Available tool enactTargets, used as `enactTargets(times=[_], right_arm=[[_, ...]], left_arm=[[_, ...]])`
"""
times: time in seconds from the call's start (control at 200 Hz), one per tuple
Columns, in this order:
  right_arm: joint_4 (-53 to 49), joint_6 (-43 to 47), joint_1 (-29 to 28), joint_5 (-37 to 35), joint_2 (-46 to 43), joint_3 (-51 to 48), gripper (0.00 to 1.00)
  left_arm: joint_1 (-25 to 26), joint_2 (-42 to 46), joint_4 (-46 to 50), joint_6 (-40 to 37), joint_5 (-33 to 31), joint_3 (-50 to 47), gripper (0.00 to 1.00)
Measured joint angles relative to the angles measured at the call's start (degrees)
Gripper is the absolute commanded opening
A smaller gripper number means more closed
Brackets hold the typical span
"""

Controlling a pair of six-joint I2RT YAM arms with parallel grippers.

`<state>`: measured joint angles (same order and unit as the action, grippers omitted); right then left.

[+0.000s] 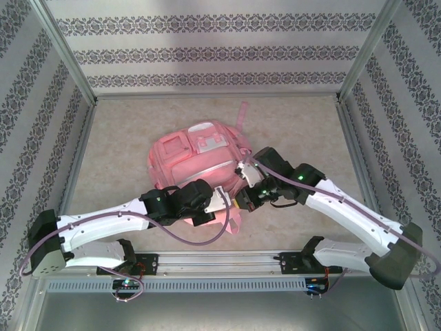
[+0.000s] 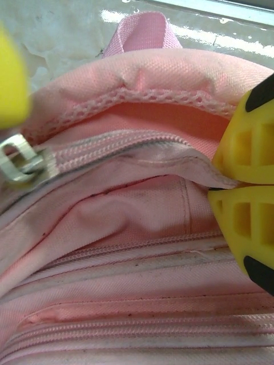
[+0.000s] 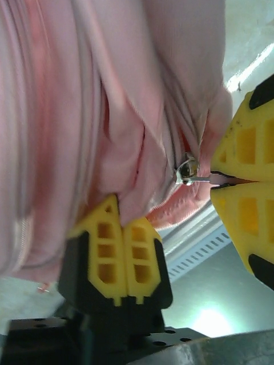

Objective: Pack the student bag

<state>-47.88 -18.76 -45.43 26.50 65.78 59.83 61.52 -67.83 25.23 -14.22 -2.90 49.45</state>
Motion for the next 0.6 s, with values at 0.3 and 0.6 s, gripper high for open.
enactTargets(times=[0.3,0.6], right_arm=[[-0.8,0.8,1.5,-0.3,1.4,0.5,0.00],[-1.7,0.7,12.0,-5.1,0.1,0.5,0.00]], left_arm=[[0.0,2.5,-1.9,1.2,0.0,-1.6,0.00],[-0.1,12.0,-2.8,1.1,-3.7,-4.9,0.00]])
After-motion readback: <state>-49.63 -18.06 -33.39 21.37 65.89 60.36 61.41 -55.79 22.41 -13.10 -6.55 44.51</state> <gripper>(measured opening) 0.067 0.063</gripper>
